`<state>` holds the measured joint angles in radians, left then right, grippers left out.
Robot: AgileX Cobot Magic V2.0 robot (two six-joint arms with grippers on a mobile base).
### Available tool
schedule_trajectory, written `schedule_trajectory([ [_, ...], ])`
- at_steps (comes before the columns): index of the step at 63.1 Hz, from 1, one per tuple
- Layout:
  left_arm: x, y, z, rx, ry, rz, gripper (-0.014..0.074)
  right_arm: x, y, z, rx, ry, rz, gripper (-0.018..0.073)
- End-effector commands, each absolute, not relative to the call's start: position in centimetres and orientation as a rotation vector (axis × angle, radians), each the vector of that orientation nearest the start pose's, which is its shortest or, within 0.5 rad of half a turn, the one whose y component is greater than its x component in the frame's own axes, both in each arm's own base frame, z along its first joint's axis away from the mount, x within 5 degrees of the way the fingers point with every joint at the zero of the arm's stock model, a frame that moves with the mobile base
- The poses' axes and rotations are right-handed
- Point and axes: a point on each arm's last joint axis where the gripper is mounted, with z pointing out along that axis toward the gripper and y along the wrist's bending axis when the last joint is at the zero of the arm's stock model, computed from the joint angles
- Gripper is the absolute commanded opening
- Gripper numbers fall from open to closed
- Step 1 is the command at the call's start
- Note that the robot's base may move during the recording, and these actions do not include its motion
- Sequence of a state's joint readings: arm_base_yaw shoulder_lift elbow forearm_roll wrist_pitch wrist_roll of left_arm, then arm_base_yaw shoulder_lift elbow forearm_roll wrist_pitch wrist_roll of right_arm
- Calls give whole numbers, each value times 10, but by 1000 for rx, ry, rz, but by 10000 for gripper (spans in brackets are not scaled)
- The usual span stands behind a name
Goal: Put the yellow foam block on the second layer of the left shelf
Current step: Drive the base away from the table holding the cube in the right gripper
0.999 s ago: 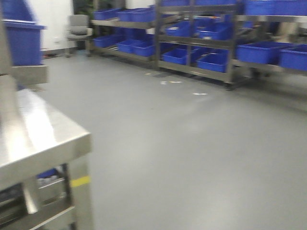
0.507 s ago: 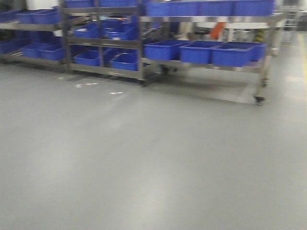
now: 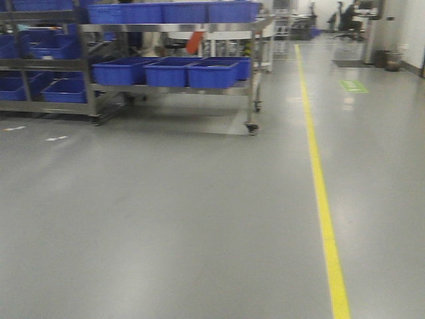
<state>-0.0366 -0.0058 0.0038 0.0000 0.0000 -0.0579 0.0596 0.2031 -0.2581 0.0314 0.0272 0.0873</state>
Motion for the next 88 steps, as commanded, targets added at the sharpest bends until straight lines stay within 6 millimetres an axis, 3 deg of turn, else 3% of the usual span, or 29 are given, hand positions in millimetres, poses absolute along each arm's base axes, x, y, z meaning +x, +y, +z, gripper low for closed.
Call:
schedule_trajectory([
  [1, 55, -2, 212, -16, 1408, -92, 124, 65, 3, 303, 39, 1346, 133, 497],
  [88, 55, -2, 212, -16, 1408, -92, 124, 65, 3, 303, 39, 1346, 133, 497],
])
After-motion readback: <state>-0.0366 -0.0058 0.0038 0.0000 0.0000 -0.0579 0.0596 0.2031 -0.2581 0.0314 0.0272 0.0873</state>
